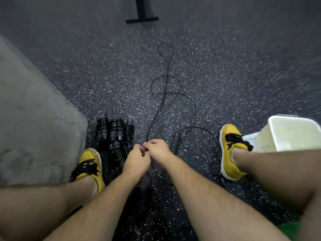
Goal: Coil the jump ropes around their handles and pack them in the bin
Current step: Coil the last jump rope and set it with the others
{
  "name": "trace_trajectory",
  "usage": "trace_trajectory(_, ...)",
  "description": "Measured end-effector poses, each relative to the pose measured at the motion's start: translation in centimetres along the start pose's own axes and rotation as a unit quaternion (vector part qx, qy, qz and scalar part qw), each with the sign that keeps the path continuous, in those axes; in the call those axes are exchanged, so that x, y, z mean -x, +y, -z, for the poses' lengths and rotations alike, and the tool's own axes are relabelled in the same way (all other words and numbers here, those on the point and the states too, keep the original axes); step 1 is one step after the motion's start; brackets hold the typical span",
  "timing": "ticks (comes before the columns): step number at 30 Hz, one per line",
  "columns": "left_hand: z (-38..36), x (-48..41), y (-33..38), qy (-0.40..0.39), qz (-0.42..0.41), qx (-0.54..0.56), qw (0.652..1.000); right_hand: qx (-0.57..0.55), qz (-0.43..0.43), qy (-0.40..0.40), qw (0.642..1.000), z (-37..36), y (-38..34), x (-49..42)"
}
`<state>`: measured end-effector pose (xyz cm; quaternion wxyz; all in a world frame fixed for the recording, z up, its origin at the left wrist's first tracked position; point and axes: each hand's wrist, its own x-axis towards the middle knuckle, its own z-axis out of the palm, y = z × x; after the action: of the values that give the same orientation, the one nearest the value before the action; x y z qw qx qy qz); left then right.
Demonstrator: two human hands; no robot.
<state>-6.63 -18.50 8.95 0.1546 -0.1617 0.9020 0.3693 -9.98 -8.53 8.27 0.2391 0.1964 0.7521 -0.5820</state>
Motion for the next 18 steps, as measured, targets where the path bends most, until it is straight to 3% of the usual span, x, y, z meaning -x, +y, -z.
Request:
trace_trajectory(3, 2.9, 2.1, 3.1, 0.021, -0.024, 0.080, 0.996, 0.040, 0.045, 0.015, 0.998, 1.4, -4.7, 2.9)
trace_trajectory(10, 11.7, 6.9, 12.2, 0.006, -0.152, 0.079, 0.985, 0.058, 0.168, 0.072, 0.982, 7.1, -14.9, 11.9)
trace_trajectory(18, 19.9, 7.8, 22.7, -0.053, -0.258, 0.156, 0.952, -0.090, 0.228, 0.047, 0.968, 13.0, -27.0, 17.3)
